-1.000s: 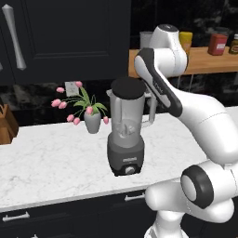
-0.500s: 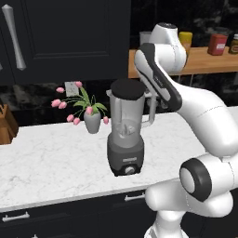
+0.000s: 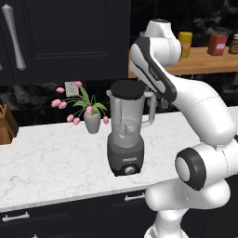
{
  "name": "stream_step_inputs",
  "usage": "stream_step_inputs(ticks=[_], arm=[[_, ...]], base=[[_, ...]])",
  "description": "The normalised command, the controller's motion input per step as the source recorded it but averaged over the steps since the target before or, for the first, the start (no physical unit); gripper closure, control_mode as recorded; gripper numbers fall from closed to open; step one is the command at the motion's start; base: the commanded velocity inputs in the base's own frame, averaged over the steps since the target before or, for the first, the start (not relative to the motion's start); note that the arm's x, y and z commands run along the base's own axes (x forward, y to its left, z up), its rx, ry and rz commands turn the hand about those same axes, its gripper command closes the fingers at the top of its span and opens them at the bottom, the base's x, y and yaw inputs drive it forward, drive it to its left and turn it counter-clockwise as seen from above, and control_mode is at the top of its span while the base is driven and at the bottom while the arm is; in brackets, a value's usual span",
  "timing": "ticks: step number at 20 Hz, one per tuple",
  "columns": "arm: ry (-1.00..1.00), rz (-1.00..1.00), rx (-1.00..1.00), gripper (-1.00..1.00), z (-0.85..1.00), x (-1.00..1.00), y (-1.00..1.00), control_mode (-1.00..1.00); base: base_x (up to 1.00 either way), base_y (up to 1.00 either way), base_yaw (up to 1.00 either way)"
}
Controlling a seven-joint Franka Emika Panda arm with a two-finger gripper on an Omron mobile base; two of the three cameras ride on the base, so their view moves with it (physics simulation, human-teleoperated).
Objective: Close the lid blender by securely placing the lid on top.
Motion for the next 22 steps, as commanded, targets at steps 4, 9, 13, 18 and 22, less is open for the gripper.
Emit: stream_step_inputs(ticks=[4,9,13,18,22], arm=[[-0.05,0.05,0.00,1.00,-0.10,-0.35,-0.09,-1.00],[0.00,0.01,0.00,1.00,0.00,-0.04,0.00,-1.00],[-0.02,-0.04,0.01,1.00,-0.08,0.16,0.07,-1.00],[-0.11,-0.21,0.00,1.00,0.00,0.80,0.18,-1.00],[-0.14,-0.17,0.00,1.00,0.00,0.75,0.04,-1.00]], base=[[0.00,0.00,0.00],[0.00,0.00,0.00],[0.00,0.00,0.00],[0.00,0.00,0.00],[0.00,0.00,0.00]])
